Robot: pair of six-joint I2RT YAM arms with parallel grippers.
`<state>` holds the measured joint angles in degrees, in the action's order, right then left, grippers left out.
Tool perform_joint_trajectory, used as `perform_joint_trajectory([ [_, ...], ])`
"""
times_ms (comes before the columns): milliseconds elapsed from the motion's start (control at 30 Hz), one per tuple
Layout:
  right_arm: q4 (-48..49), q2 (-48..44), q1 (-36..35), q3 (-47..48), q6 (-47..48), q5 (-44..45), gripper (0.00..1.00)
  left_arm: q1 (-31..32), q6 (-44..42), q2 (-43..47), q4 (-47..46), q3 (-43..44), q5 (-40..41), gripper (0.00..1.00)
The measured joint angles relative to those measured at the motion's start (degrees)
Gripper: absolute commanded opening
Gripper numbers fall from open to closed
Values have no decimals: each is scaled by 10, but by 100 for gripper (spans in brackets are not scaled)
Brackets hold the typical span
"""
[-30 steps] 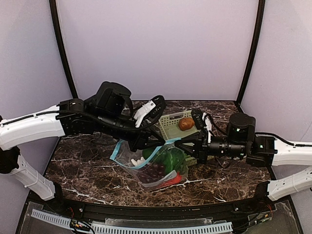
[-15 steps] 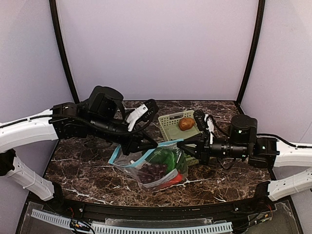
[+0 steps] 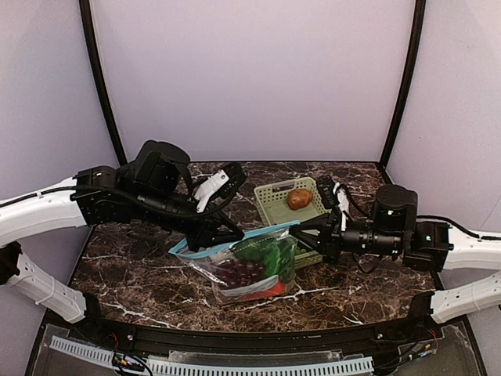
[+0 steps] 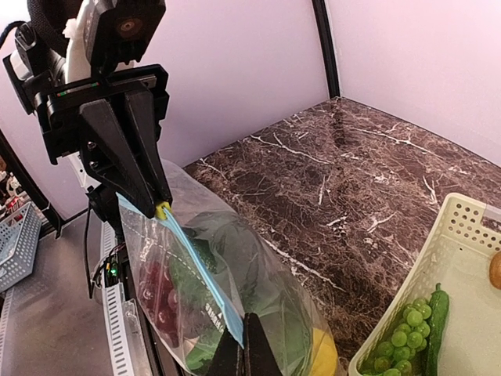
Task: Place the food in the zip-top bag and seal the zipper
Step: Zip the zipper of the food storage bag, then hold the zipper food storage bag at the center of the board.
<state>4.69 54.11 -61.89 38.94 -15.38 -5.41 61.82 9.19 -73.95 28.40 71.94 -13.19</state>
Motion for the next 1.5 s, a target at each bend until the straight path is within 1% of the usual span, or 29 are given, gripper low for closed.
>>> perform_joint_trajectory([
  [500, -8, -9, 2, -7, -1, 2, 0, -2, 0, 19, 11, -19, 3, 1],
  [533, -9, -10, 4, -7, 0, -4, 7, -2, 1, 19, 11, -21, 3, 1],
  [633, -10, -15, 9, -8, 5, -18, 38, -3, 1, 20, 22, -27, -1, 1],
  [700, -9, -29, 16, -8, 14, -26, 53, -6, 3, 22, 34, -31, -3, 1],
  [767, -4, -40, 20, -8, 19, -34, 63, -8, 3, 22, 36, -31, -7, 1],
  [833, 0, -45, 20, -8, 17, -39, 66, -9, 3, 23, 37, -31, -10, 1],
  [933, 0, -39, 23, -8, 20, -42, 68, -9, 3, 24, 40, -31, -12, 1],
  [1100, 0, -5, 37, -2, 17, -60, 67, -9, 3, 24, 43, -31, -16, 1],
  [1367, 8, 36, 38, 15, 12, -111, 57, -9, 3, 24, 44, -31, -16, 1],
  [1500, 21, 41, 38, 15, 6, -119, 48, -9, 3, 24, 44, -31, -16, 1],
])
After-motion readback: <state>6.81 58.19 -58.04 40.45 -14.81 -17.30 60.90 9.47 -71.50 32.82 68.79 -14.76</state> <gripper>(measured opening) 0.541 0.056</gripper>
